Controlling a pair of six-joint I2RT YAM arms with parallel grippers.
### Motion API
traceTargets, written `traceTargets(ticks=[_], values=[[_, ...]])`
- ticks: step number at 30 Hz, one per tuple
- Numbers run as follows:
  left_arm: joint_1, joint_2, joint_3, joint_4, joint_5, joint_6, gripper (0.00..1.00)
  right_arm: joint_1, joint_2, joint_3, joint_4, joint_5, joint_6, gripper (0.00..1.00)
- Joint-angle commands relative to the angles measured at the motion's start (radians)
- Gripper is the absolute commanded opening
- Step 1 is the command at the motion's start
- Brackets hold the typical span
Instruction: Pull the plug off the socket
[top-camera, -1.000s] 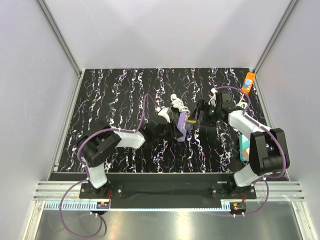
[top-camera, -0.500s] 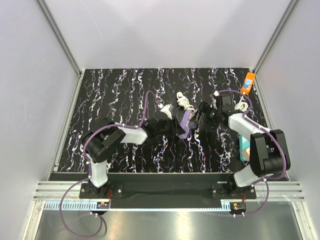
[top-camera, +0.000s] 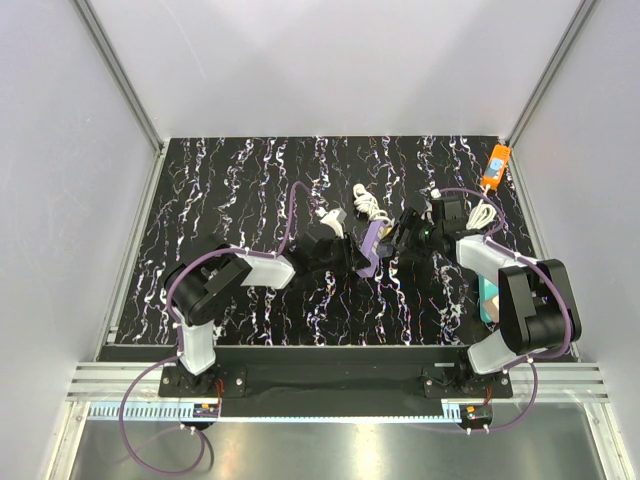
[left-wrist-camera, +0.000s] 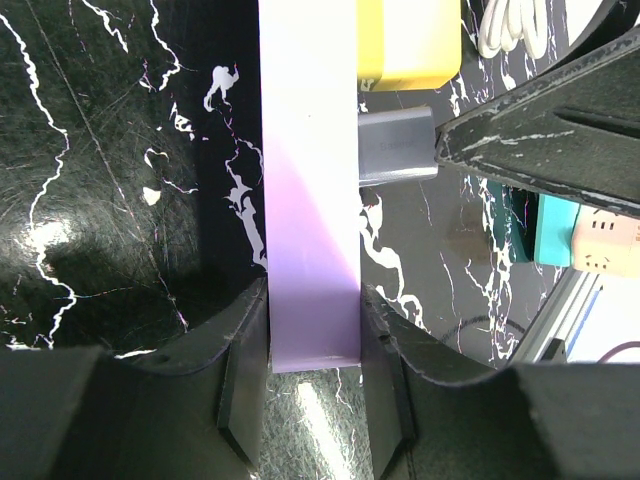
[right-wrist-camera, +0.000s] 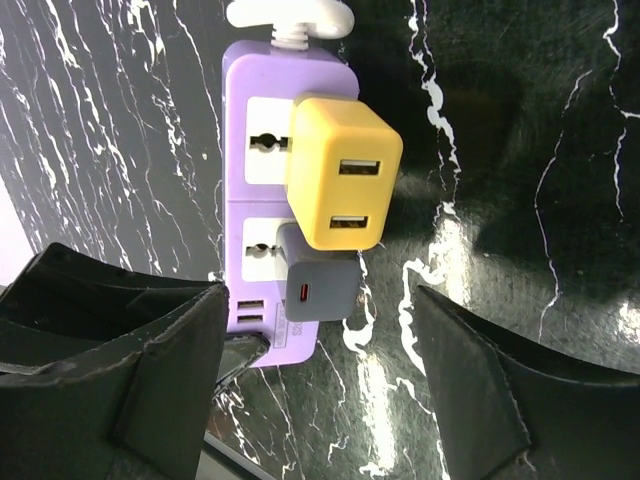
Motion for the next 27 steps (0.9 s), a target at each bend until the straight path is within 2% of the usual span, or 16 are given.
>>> traceTargets(ticks=[1,7,10,16,19,25,27], values=[[0.002,0.021,-0.007,-0.017,-0.044,0.015,0.00,0.003,-0.004,-0.014,0.087,-0.027,0.031,0.80],[-0.007,0.034,0.021,-0.051,-0.054,0.021,0.00,0.003,0.046,-0.028,0.159,-0.065,0.054,0.75],[-0.009,0.034,0.021,-0.056,-0.058,0.023,0.00,0.002,0.065,-0.044,0.210,-0.081,0.072,0.68],[-0.009,0.033,0.018,-0.059,-0.066,0.017,0.00,0.003,0.072,-0.062,0.247,-0.087,0.085,0.67],[-0.009,0.034,0.018,-0.063,-0.069,0.015,0.00,0.003,0.077,-0.068,0.250,-0.081,0.083,0.56],[-0.009,0.040,0.027,-0.080,-0.083,0.001,0.00,0.003,0.085,-0.086,0.271,-0.079,0.094,0.53],[-0.009,0.045,0.032,-0.086,-0.086,0.001,0.00,0.003,0.088,-0.091,0.276,-0.078,0.095,0.49]])
